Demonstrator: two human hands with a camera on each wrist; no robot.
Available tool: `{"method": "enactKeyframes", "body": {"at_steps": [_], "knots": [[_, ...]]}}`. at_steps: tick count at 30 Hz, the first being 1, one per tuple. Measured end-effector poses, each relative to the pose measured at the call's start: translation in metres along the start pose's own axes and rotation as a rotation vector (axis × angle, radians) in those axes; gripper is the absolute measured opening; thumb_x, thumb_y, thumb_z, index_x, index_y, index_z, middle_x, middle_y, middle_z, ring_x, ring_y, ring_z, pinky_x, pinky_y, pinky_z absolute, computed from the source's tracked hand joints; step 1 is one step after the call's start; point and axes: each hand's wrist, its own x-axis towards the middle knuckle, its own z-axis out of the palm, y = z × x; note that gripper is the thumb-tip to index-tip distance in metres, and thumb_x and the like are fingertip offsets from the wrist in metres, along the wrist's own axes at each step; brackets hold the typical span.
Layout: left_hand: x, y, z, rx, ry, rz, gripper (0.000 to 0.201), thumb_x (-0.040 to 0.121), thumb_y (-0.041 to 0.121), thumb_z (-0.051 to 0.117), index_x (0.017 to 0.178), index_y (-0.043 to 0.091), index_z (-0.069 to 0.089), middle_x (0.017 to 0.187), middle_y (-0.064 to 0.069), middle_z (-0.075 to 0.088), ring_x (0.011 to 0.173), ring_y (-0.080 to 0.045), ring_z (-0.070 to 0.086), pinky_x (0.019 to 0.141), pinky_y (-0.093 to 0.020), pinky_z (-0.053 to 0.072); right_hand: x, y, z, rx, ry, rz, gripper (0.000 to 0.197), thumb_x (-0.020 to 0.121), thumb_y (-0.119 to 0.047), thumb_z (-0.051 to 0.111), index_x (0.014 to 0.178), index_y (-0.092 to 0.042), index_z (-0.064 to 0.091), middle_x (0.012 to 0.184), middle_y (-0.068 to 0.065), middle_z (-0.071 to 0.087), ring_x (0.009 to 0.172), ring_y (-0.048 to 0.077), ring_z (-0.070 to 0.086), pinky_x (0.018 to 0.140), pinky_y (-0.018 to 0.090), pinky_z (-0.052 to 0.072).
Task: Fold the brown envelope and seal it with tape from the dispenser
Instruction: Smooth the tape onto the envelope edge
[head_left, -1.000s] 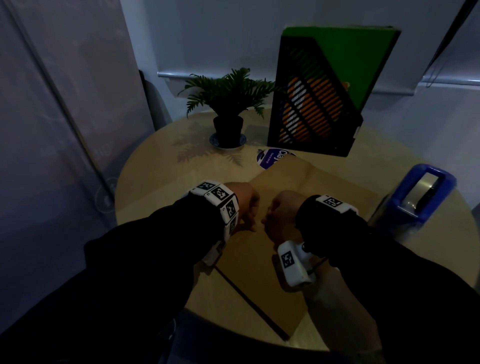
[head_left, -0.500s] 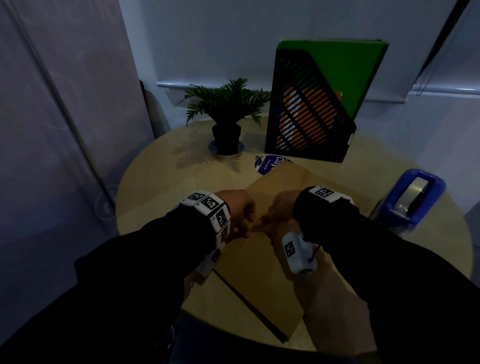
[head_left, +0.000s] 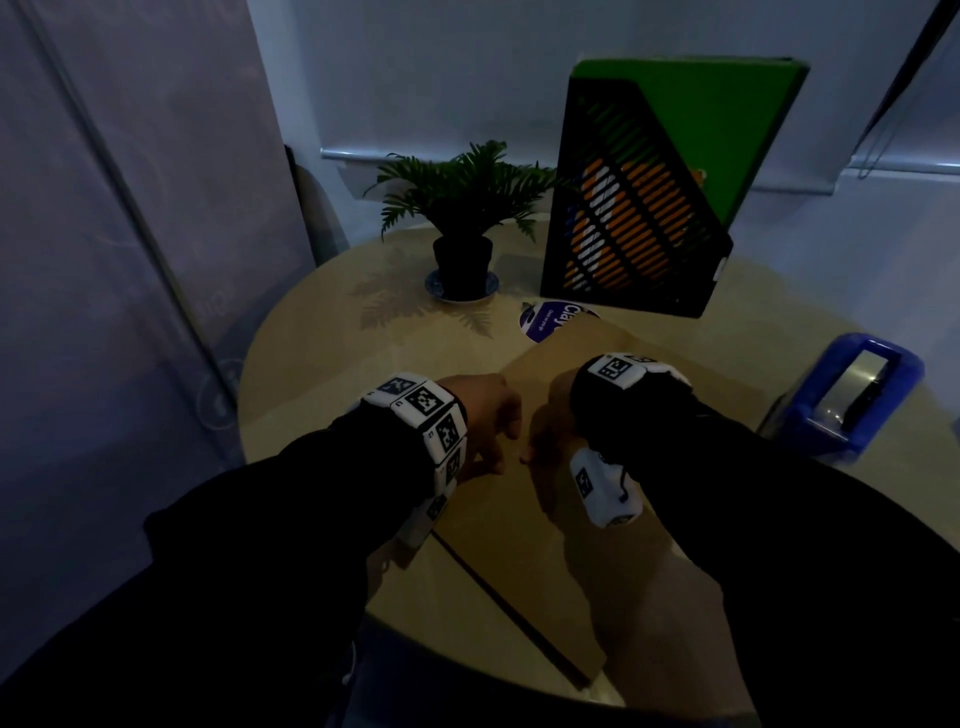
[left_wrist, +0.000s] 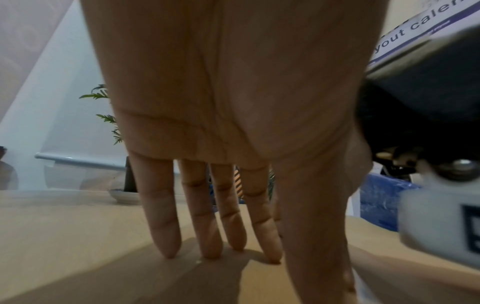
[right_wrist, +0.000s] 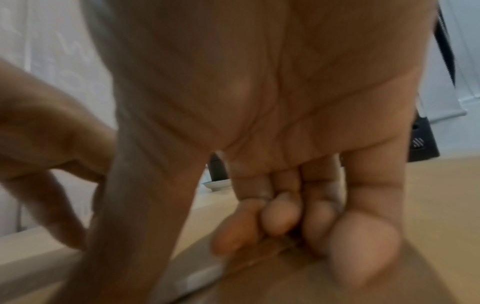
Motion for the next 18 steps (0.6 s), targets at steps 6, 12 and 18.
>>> {"method": "enactKeyframes", "body": {"at_steps": [6, 12, 18], "knots": [[-0.003, -0.002, 0.001, -0.019, 0.011, -0.007, 0.040, 0.075, 0.025, 0.078, 0.110, 0.023, 0.060, 0.124, 0.001, 0.047, 0.109, -0.023, 0.054, 0.090, -0.035, 0.049, 0.012, 0.002, 0.001, 0.011, 0.036, -0.044, 0.050, 0.105, -0.025, 0.027, 0.143, 0.008, 0.032, 0.074, 0.014, 0.041, 0.061, 0.015, 0.034, 0.042, 0.004, 0.038], [-0.005, -0.001, 0.000, -0.020, 0.009, 0.001, 0.043, 0.076, 0.027, 0.078, 0.114, 0.022, 0.059, 0.126, 0.000, 0.046, 0.111, -0.022, 0.053, 0.087, -0.032, 0.045, 0.024, 0.022, -0.002, 0.244, 0.138, -0.032, 0.040, 0.090, -0.009, 0.063, 0.127, 0.003, 0.056, 0.127, 0.019, 0.060, 0.097, 0.025, 0.053, 0.072, 0.029, 0.048], [-0.004, -0.001, 0.001, -0.018, 0.021, 0.007, 0.043, 0.076, 0.027, 0.078, 0.114, 0.023, 0.059, 0.124, 0.000, 0.047, 0.110, -0.021, 0.054, 0.082, -0.029, 0.044, 0.017, 0.016, -0.005, 0.257, 0.024, 0.054, 0.046, 0.089, -0.049, 0.059, 0.113, -0.010, 0.059, 0.094, 0.005, 0.058, 0.074, 0.016, 0.052, 0.080, 0.028, 0.043]]}}
